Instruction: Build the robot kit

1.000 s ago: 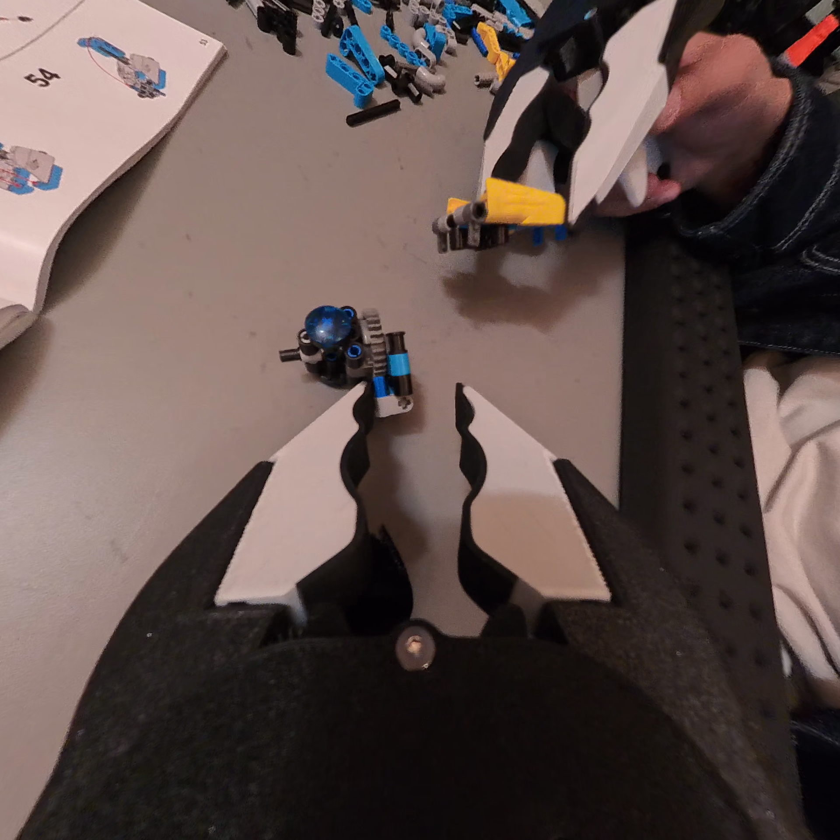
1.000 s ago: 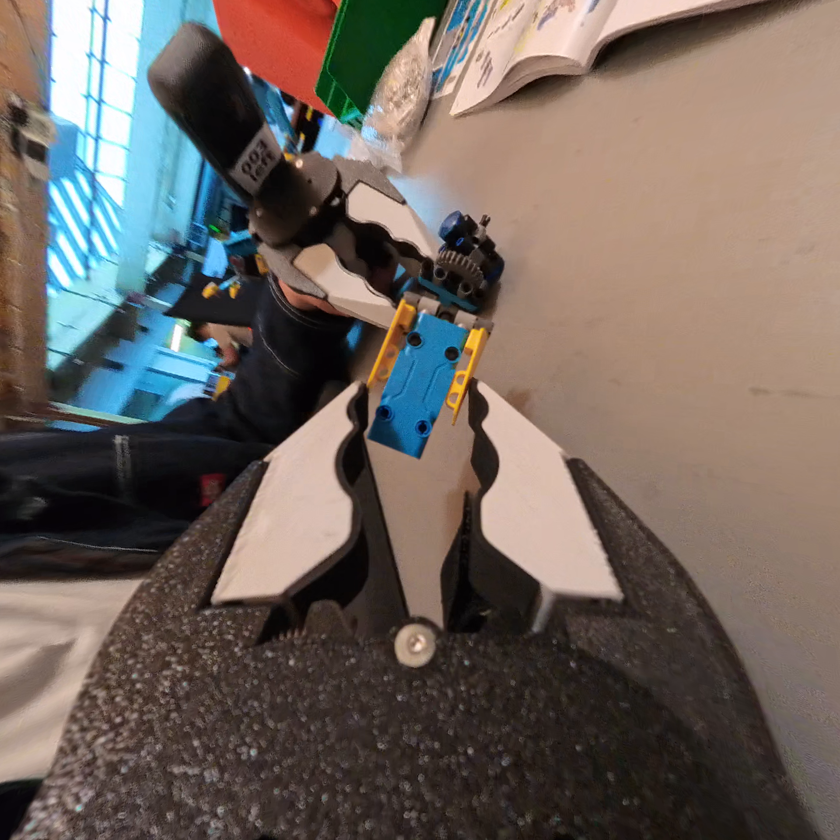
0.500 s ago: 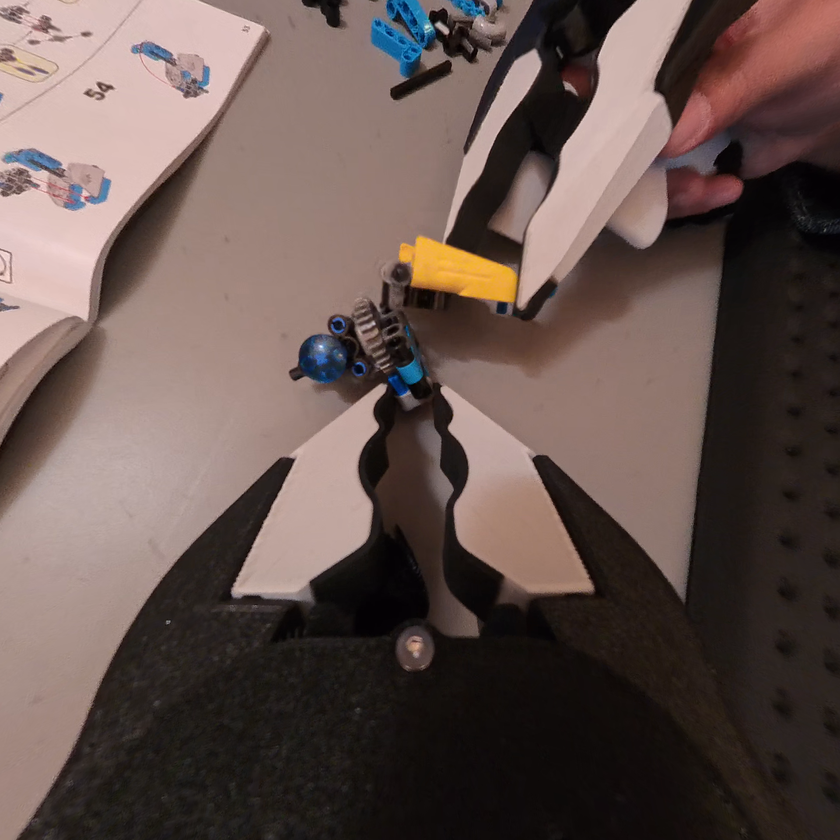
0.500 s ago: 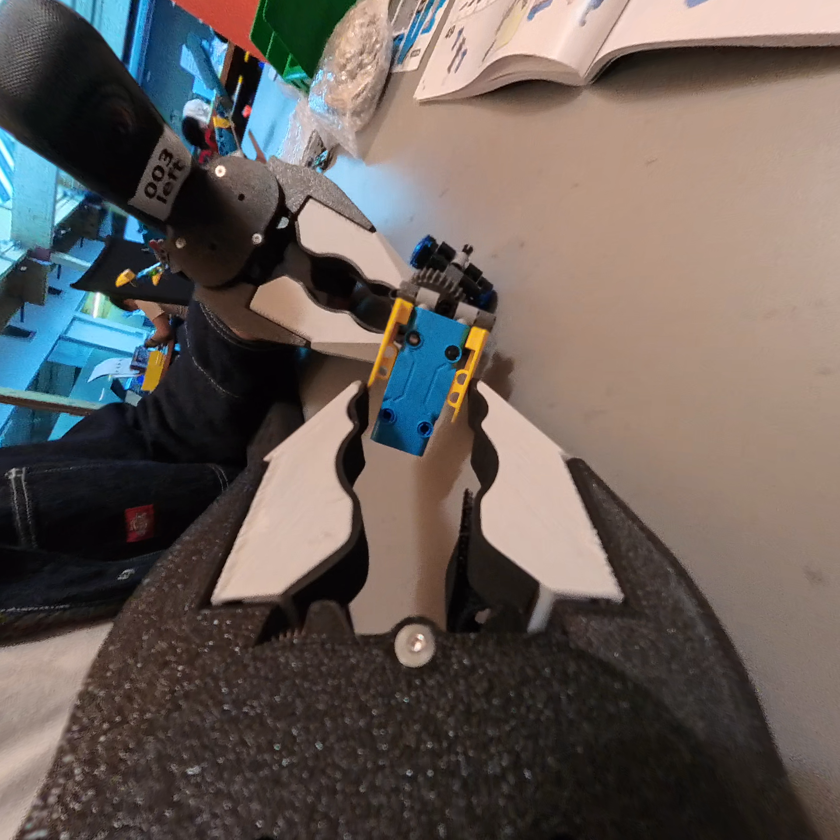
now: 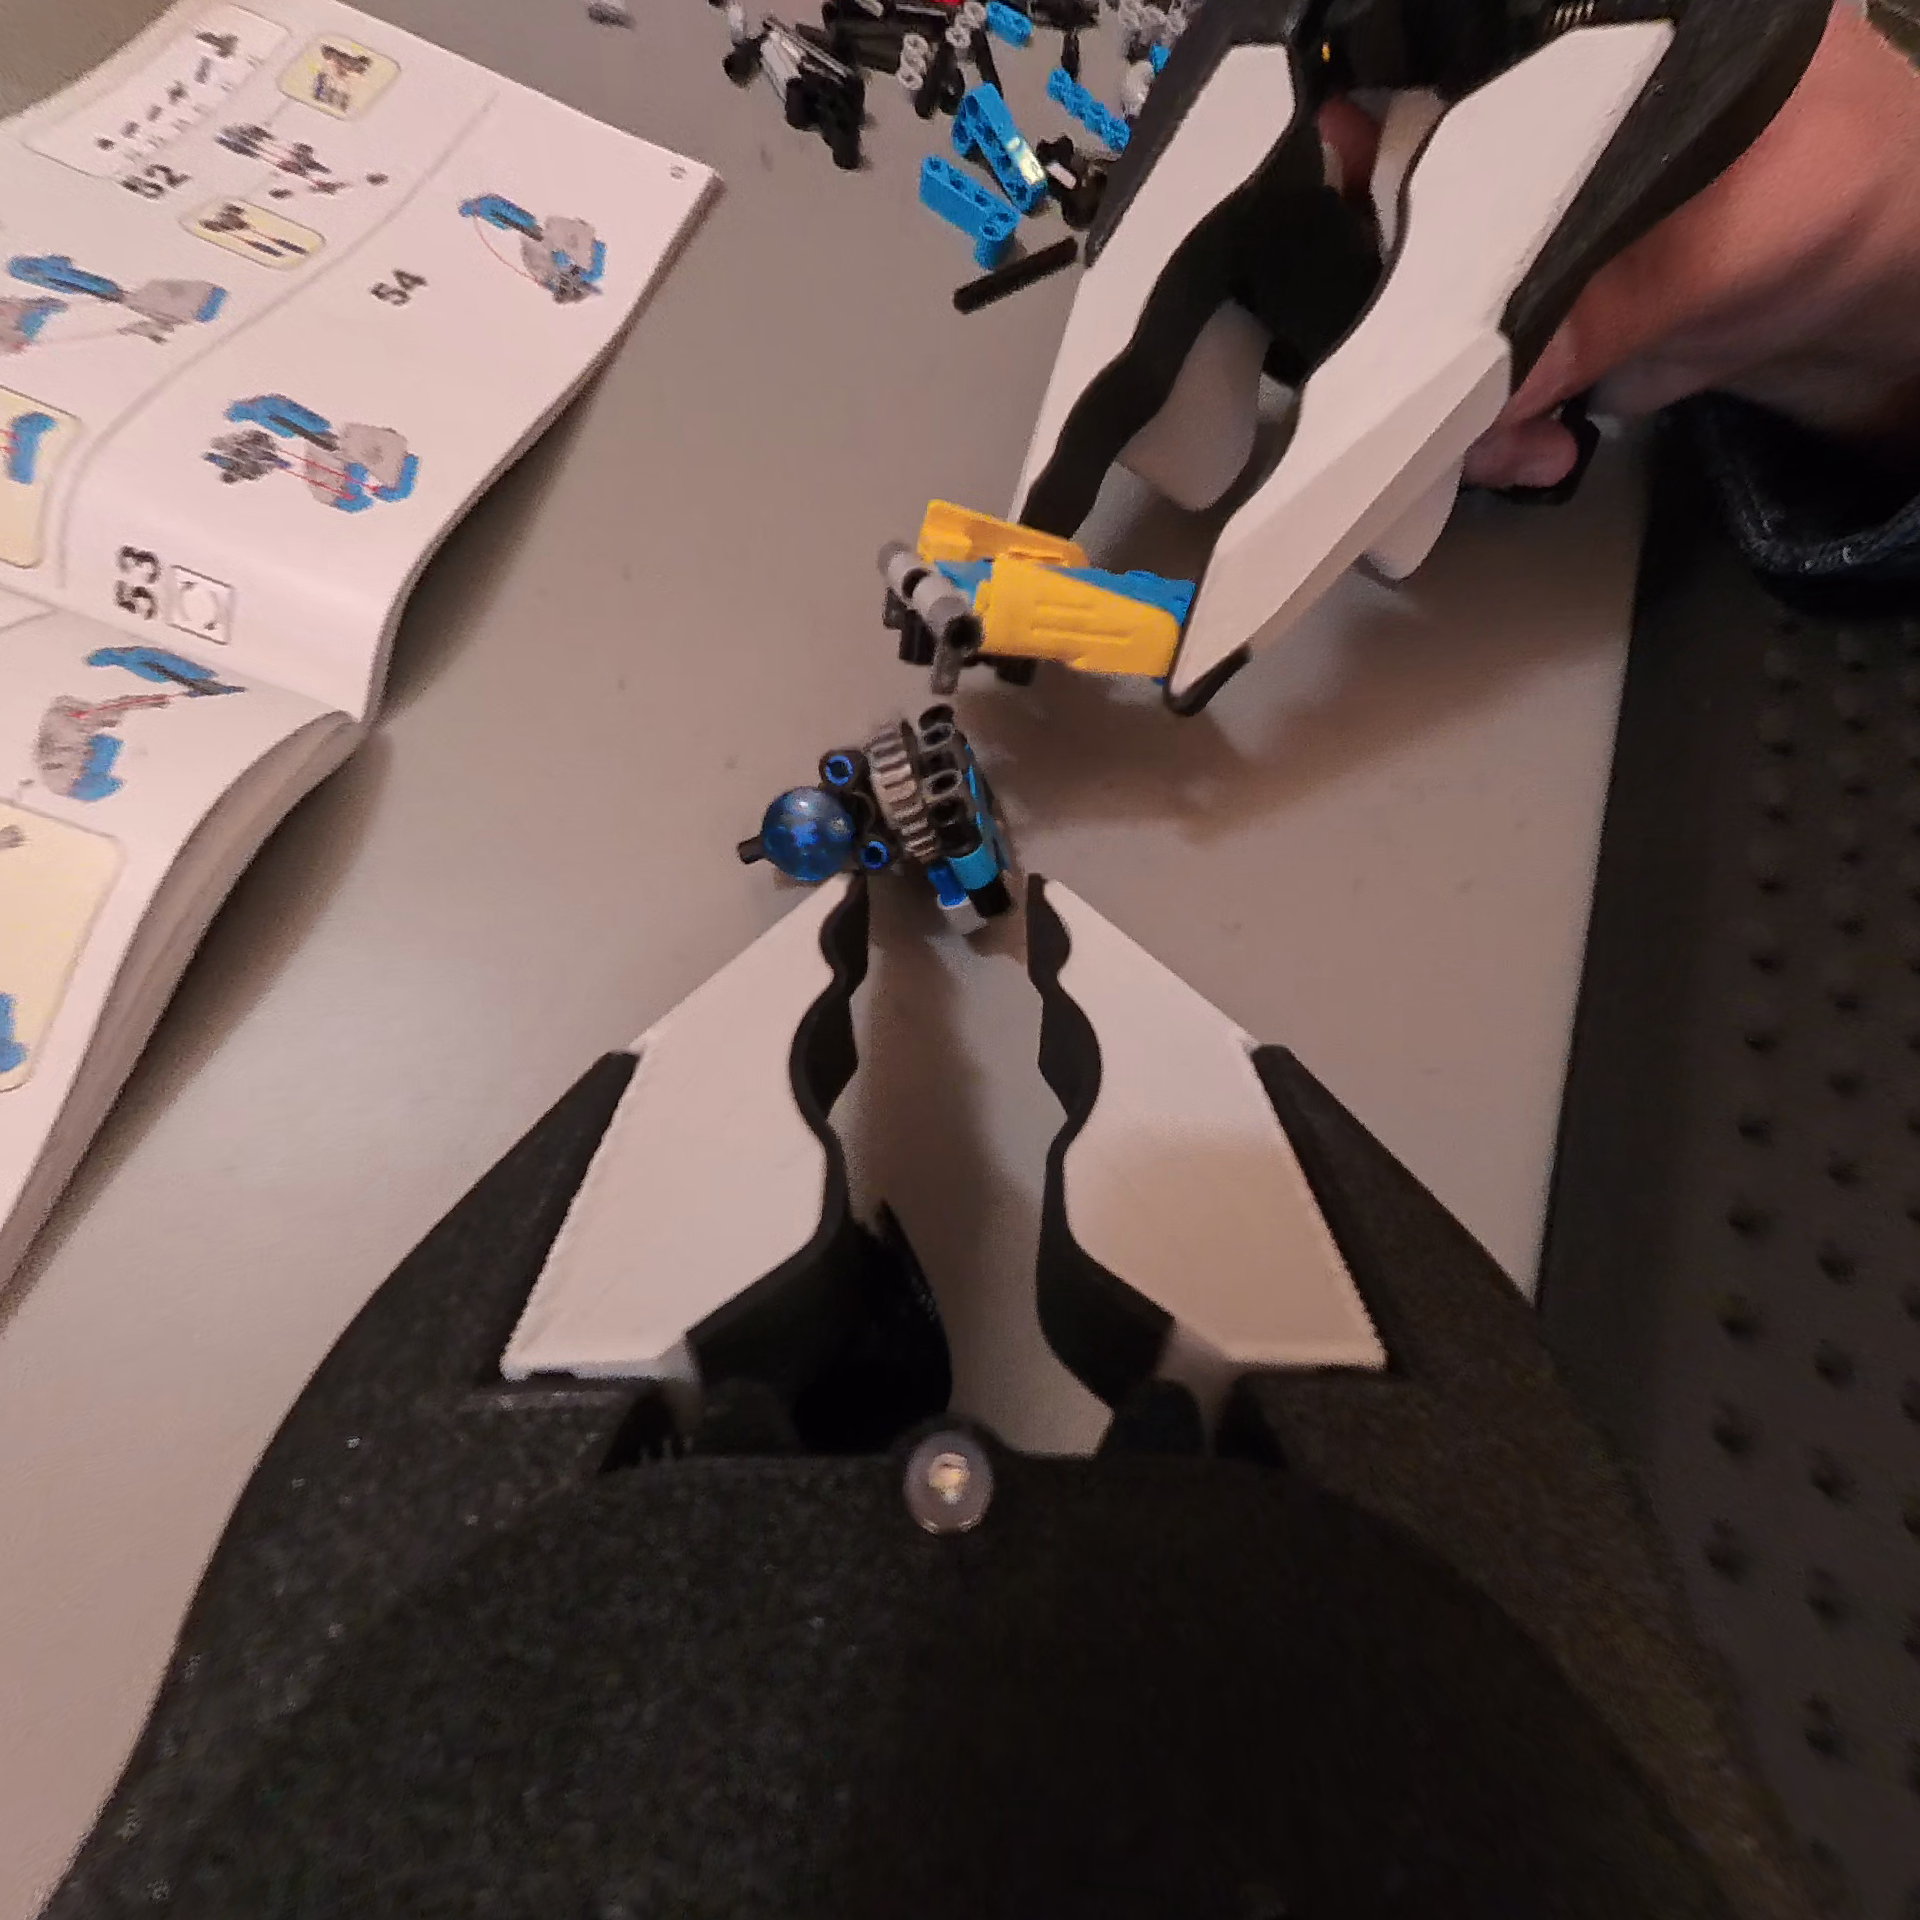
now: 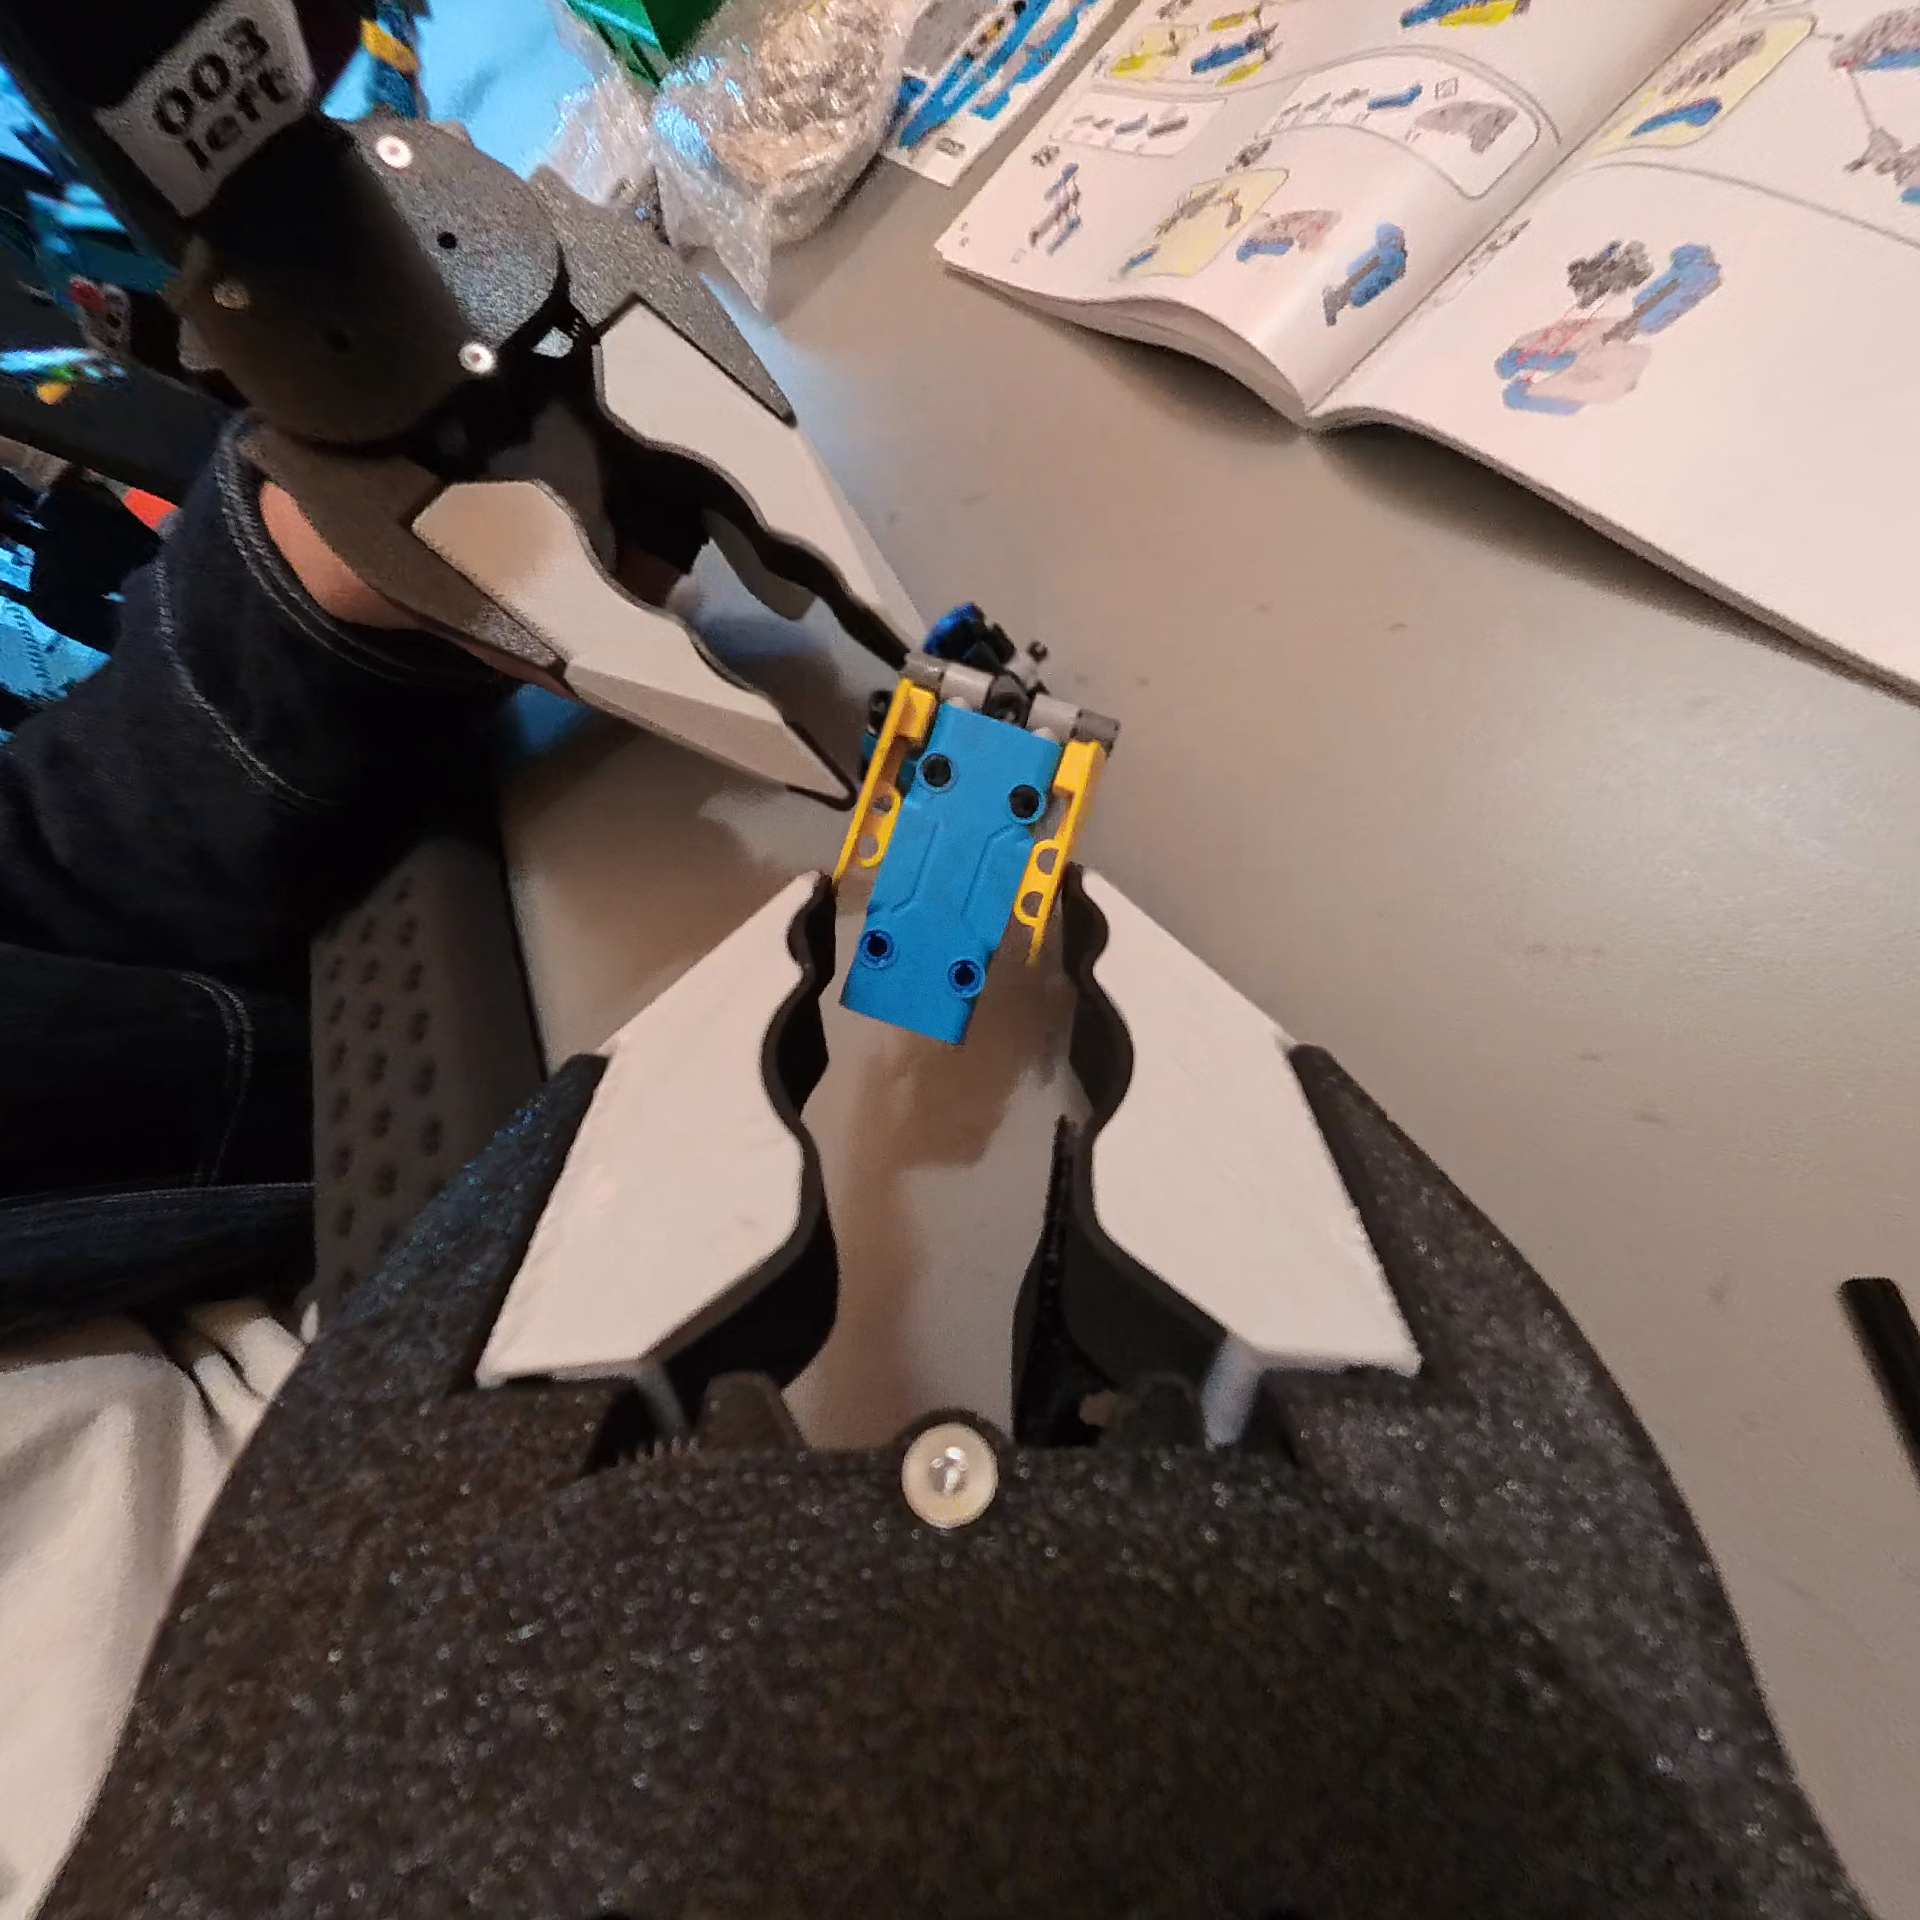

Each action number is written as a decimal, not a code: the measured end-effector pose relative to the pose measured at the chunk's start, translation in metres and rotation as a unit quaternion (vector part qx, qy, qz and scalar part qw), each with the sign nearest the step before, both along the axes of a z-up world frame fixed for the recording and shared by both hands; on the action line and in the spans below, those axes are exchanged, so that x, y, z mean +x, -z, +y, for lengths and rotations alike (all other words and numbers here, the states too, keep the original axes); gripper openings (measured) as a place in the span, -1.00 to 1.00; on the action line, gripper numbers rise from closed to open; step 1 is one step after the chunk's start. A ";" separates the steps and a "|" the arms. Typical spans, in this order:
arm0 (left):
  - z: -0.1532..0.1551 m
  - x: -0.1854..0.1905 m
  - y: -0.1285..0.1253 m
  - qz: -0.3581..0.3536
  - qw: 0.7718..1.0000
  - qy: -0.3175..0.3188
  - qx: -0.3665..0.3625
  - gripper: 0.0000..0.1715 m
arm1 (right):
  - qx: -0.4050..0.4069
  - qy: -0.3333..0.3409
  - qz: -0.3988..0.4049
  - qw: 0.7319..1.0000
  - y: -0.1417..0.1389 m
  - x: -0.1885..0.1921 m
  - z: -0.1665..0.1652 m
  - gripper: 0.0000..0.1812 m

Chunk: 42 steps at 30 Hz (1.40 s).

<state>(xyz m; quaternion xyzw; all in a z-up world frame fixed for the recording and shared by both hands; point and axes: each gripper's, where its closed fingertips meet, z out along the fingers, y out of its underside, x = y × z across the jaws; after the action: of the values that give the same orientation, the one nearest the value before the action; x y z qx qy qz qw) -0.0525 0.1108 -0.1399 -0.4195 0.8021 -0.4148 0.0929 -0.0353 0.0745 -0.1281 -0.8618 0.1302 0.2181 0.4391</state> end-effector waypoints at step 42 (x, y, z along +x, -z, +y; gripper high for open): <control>0.041 0.000 -0.078 -0.227 0.956 -0.060 -0.178 -0.85 | -0.031 -0.231 -0.145 0.962 0.013 -0.027 0.054 -0.67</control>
<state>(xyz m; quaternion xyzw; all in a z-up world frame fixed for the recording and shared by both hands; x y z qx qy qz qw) -0.0528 0.1513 -0.0617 -0.3716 0.6465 -0.6285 0.2214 -0.0624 0.1287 -0.1409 -0.9039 -0.1308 0.1820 0.3642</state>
